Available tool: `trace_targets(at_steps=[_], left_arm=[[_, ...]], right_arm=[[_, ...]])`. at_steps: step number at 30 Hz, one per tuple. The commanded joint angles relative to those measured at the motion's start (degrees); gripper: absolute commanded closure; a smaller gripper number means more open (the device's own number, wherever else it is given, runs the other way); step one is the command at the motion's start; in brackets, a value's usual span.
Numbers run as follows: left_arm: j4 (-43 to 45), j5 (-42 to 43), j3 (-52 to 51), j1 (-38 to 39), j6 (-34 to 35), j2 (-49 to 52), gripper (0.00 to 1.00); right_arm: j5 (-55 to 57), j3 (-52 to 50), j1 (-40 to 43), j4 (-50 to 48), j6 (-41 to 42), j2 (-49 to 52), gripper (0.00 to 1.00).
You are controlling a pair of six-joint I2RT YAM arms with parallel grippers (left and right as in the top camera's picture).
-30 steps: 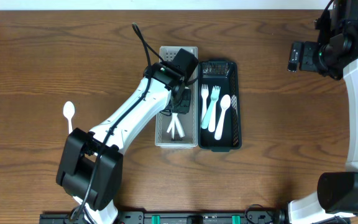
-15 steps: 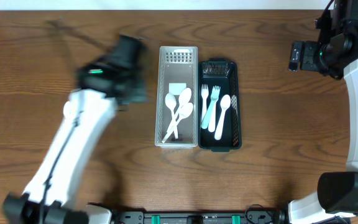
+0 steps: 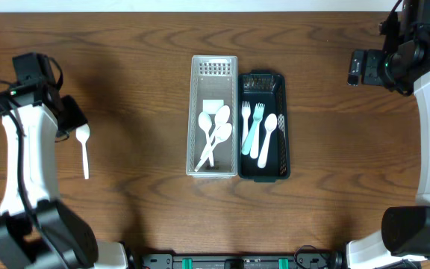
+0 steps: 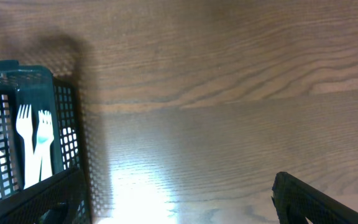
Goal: Pack container
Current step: 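Place the spoon in the grey basket and withdraw left gripper, then grasp the last white spoon on the left with the left gripper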
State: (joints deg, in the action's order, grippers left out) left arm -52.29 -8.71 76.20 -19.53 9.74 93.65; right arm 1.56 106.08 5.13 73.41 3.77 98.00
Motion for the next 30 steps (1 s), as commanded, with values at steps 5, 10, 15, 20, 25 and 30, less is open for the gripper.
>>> trace_targets(at_steps=[5, 10, 15, 20, 25, 30], left_arm=[[5.2, 1.6, -4.3, -2.4, -5.1, 10.0, 0.35], [10.8, 5.8, -7.8, -2.4, -7.2, 14.7, 0.34], [13.6, 6.8, -9.4, -2.4, -7.8, 17.8, 0.35], [14.3, 6.8, -9.6, -2.4, -8.3, 19.2, 0.34], [14.0, 6.8, -9.6, -2.4, -8.2, 19.2, 0.43], [14.1, 6.8, -9.6, -2.4, -8.2, 19.2, 0.51]], right_arm=[[0.6, 0.0, 0.6, -0.2, -0.9, -0.4, 0.01], [0.6, 0.0, 0.6, -0.1, -0.9, -0.4, 0.01], [0.6, 0.0, 0.6, -0.1, -0.9, -0.4, 0.01], [0.6, 0.0, 0.6, -0.1, -0.9, -0.4, 0.01], [0.6, 0.0, 0.6, -0.1, -0.9, -0.4, 0.01], [0.6, 0.0, 0.6, 0.3, -0.9, -0.4, 0.01]])
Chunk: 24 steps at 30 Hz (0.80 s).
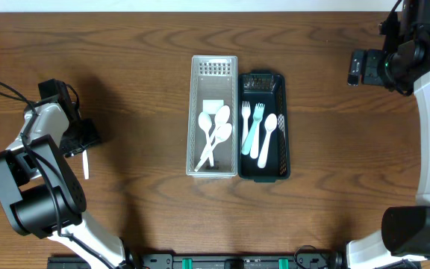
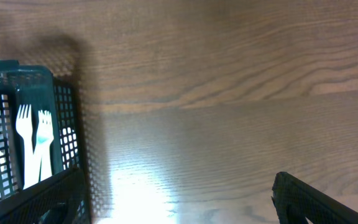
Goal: Pack container
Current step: 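Grasp the last white spoon on the left with the left gripper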
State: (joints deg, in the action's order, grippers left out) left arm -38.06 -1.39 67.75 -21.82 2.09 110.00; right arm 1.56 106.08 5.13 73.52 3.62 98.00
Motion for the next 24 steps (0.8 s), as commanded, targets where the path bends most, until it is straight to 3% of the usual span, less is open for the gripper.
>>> trace_targets(at_steps=[1, 18, 24], left_arm=[[-0.1, -0.5, -1.2, -0.1, -0.6, 2.9, 0.51], [6.9, 2.5, -8.3, -0.1, -0.6, 2.9, 0.52], [6.6, 2.5, -8.3, -0.1, -0.6, 2.9, 0.60]], right_arm=[[0.6, 0.0, 0.6, 0.5, -0.7, -0.4, 0.01], [0.6, 0.0, 0.6, 2.2, -0.7, -0.4, 0.01], [0.6, 0.0, 0.6, 2.3, -0.7, -0.4, 0.01]])
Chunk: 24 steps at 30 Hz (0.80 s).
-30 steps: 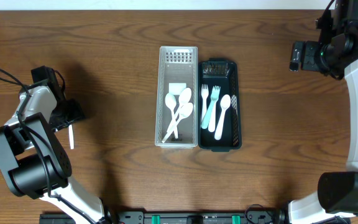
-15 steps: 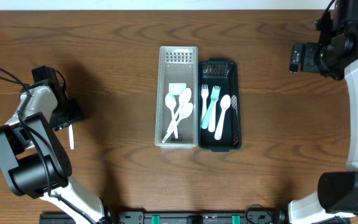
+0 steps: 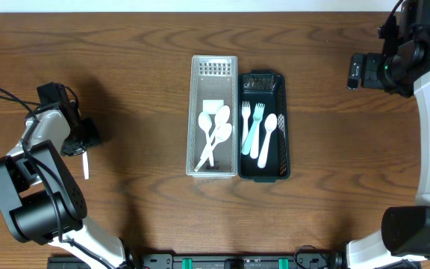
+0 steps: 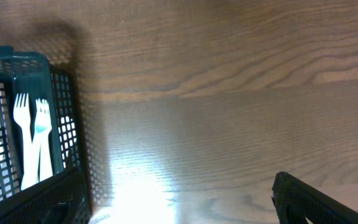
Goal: Pack container
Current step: 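Grasp the last white spoon on the left with the left gripper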
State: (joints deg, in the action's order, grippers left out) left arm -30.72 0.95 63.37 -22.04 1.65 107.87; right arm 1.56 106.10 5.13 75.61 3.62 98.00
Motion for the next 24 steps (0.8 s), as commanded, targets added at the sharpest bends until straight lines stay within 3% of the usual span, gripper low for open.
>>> trace_targets(at_steps=[1, 9, 24], left_arm=[[-0.9, 0.1, -3.9, 0.1, -0.2, 5.0, 0.62], [-1.5, 0.1, -3.9, 0.1, -0.2, 5.0, 0.75], [-1.7, 0.1, -3.9, 0.1, -0.1, 5.0, 0.88]], right_arm=[[0.6, -0.1, 0.6, 0.3, -0.7, -0.4, 0.01], [0.6, -0.1, 0.6, 0.5, -0.7, -0.4, 0.01], [0.6, -0.1, 0.6, 0.2, -0.7, -0.4, 0.01]])
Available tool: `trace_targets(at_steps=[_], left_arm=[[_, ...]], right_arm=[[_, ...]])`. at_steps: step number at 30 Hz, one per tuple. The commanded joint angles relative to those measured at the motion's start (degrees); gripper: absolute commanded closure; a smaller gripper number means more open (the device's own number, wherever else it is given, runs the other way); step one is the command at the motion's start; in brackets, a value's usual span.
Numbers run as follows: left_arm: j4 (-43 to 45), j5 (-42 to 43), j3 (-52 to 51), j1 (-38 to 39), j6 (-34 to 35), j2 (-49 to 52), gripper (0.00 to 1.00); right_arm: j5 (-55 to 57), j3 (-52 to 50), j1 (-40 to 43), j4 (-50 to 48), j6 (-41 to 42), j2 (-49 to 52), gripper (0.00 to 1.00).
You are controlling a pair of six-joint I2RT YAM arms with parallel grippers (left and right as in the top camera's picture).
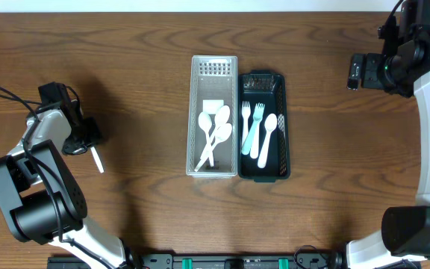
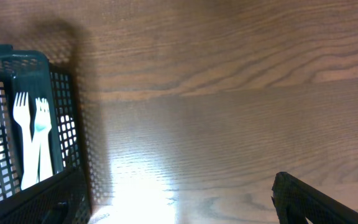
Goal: Pack container
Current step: 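Grasp the last white spoon on the left with the left gripper, then place the spoon in the grey basket and lift the left gripper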
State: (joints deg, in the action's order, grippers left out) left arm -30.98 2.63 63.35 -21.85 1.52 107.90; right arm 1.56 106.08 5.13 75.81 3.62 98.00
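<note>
At the table's left, my left gripper (image 1: 88, 138) is shut on the bowl end of a white spoon (image 1: 96, 160), whose handle sticks out toward the lower right. In the middle stand two baskets side by side. The clear basket (image 1: 194, 112) holds white spoons (image 1: 215, 131). The dark green basket (image 1: 284, 127) holds forks and a spoon (image 1: 258, 131). My right gripper (image 1: 355, 72) hangs open at the far right, high over bare wood; in the right wrist view it (image 2: 179, 211) has nothing between its fingers, and the green basket (image 2: 64, 124) with its forks (image 2: 33, 137) shows at the left.
Bare brown wood lies between the left gripper and the baskets, and between the baskets and the right arm. A black cable (image 1: 6, 91) loops by the left arm.
The spoon's handle, which pointed straight toward the front edge, now slants to the lower right under my left gripper. The gripper has barely shifted. The right arm is unchanged.
At first the spoon lay whole on the table beside my left gripper. Then the left arm had turned and the gripper covered the spoon's bowl, and it stayed there. Now the handle has swung out at an angle. The right gripper stayed open throughout.
</note>
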Motion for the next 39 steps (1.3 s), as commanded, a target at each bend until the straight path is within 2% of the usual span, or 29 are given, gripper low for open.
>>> trace_targets(at_steps=[1, 7, 11, 19, 25, 30, 36, 39], left_arm=[[-1.5, -1.6, -3.9, -0.1, 0.0, 4.9, 0.88], [-1.7, -1.6, -3.8, 0.1, 0.1, 4.6, 0.94], [-2.9, -1.6, -3.2, 1.5, 0.7, 3.0, 0.94], [-10.7, -1.7, 0.1, 9.4, 0.7, -5.9, 0.94], [-19.0, -1.6, 4.8, 19.3, 3.7, -15.2, 0.94], [-22.9, -1.6, 10.1, 30.5, 3.7, -21.9, 0.94], [-19.5, -1.8, 13.8, 44.3, 5.0, -24.7, 0.94], [-15.9, -1.8, 13.8, 48.7, 5.8, -23.6, 0.94]], right_arm=[[0.6, 0.0, 0.6, -0.1, -0.7, -0.4, 0.01], [0.6, 0.0, 0.6, -0.6, -0.7, -0.4, 0.01], [0.6, 0.0, 0.6, -0.6, -0.7, -0.4, 0.01], [0.6, 0.0, 0.6, -0.6, -0.7, -0.4, 0.02], [0.6, 0.0, 0.6, -0.6, -0.7, -0.4, 0.02], [0.6, 0.0, 0.6, -0.6, -0.7, -0.4, 0.02], [0.6, 0.0, 0.6, -0.8, -0.7, -0.4, 0.02], [0.6, 0.0, 0.6, -0.9, -0.7, -0.4, 0.02]])
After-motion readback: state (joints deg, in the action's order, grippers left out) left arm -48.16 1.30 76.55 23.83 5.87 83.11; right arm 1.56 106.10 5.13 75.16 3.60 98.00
